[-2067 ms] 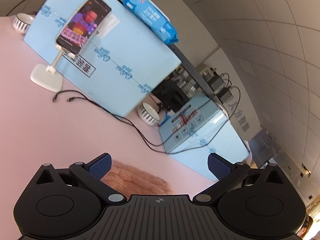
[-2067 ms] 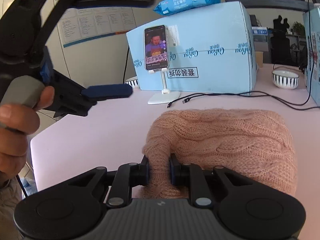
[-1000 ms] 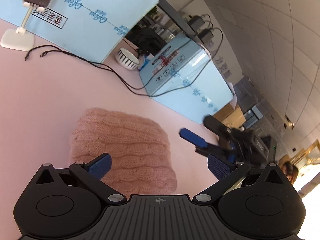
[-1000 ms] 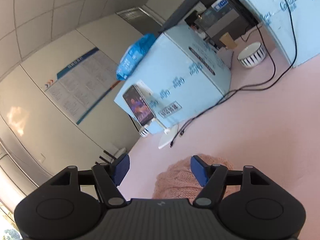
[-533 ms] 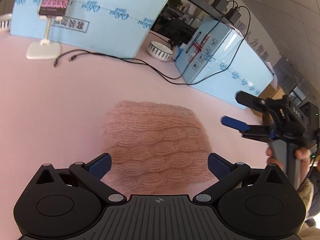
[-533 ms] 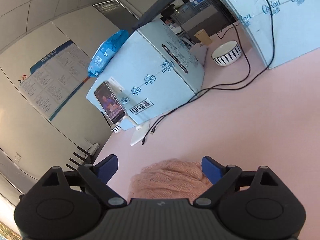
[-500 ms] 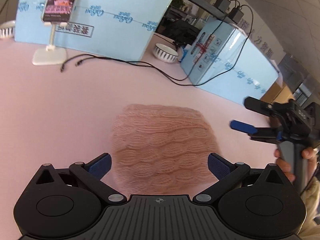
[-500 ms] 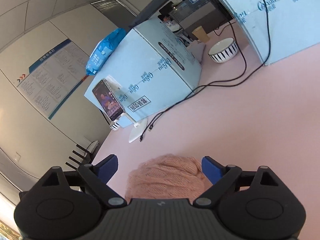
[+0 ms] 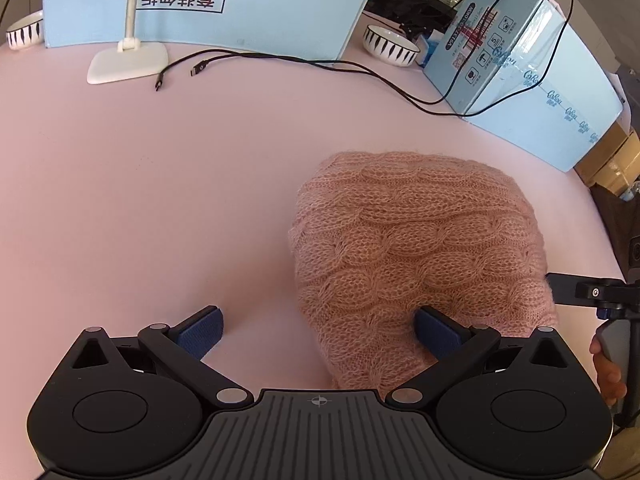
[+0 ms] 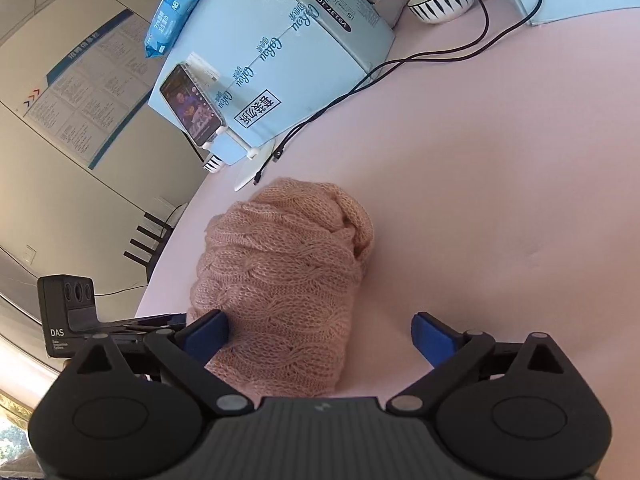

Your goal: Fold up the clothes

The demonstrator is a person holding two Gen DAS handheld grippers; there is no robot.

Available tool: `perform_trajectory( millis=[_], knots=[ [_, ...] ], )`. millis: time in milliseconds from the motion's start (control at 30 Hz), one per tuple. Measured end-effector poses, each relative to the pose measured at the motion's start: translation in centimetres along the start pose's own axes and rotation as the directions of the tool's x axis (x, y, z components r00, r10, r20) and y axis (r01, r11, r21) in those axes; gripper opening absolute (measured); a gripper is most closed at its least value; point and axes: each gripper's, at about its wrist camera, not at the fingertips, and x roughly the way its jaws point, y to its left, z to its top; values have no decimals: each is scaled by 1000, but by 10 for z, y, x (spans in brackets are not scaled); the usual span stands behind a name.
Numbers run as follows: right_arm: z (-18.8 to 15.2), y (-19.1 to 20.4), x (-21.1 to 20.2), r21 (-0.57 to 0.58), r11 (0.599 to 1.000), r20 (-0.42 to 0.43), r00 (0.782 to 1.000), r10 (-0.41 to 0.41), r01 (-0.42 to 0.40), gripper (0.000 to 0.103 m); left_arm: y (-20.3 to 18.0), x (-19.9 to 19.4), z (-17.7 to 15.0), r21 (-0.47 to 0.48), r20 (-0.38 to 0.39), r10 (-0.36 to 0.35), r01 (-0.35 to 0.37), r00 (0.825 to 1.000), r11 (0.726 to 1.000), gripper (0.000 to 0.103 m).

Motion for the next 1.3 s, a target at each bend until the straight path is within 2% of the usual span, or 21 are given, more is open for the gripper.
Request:
perform_trajectory(
  millis=[267, 467, 600, 633, 700, 833, 933, 1000, 1033, 1067, 1200, 1300],
  knots=[
    [4, -6, 10, 6, 997, 17, 997, 80, -80, 103, -12, 12, 5, 45, 3, -24, 24, 1000, 999, 103],
    [2, 4, 20, -67, 995, 21, 997, 73, -71, 103, -14, 17, 5, 69, 17, -47, 46, 999, 997, 103],
    [2, 3, 22, -83, 994, 24, 997, 73, -71, 102, -11, 18, 9, 56, 0, -57, 57, 998, 997, 103],
    [1, 4, 22, -87, 994, 22, 997, 74, -72, 100, -11, 18, 9, 51, -3, -57, 57, 998, 997, 103],
    [0, 6, 24, -93, 993, 19, 997, 78, -76, 82, -11, 19, 10, 44, -3, -54, 54, 999, 998, 103],
    [-6, 4, 25, -88, 993, 29, 996, 88, -85, 72, -16, 18, 6, 67, 11, -32, 31, 999, 997, 102],
    [-7, 3, 24, -79, 993, 34, 995, 93, -90, 68, -18, 16, 6, 86, 19, -42, 40, 999, 995, 92],
    [-9, 4, 24, -84, 993, 44, 995, 88, -84, 68, -19, 14, 6, 80, 12, -80, 78, 997, 994, 66],
    [-10, 4, 24, -83, 993, 49, 995, 86, -82, 68, -19, 13, 6, 69, 5, -100, 99, 995, 993, 60],
    [-11, 4, 24, -83, 993, 55, 995, 85, -80, 68, -20, 13, 6, 58, -1, -113, 112, 994, 992, 48],
    [-12, 4, 23, -72, 994, 62, 995, 83, -79, 68, -22, 13, 4, 43, 5, -139, 139, 990, 989, 35],
    [-12, 5, 23, -70, 995, 64, 995, 78, -73, 69, -28, 10, -1, 66, 36, -126, 123, 991, 990, 32]
  ],
)
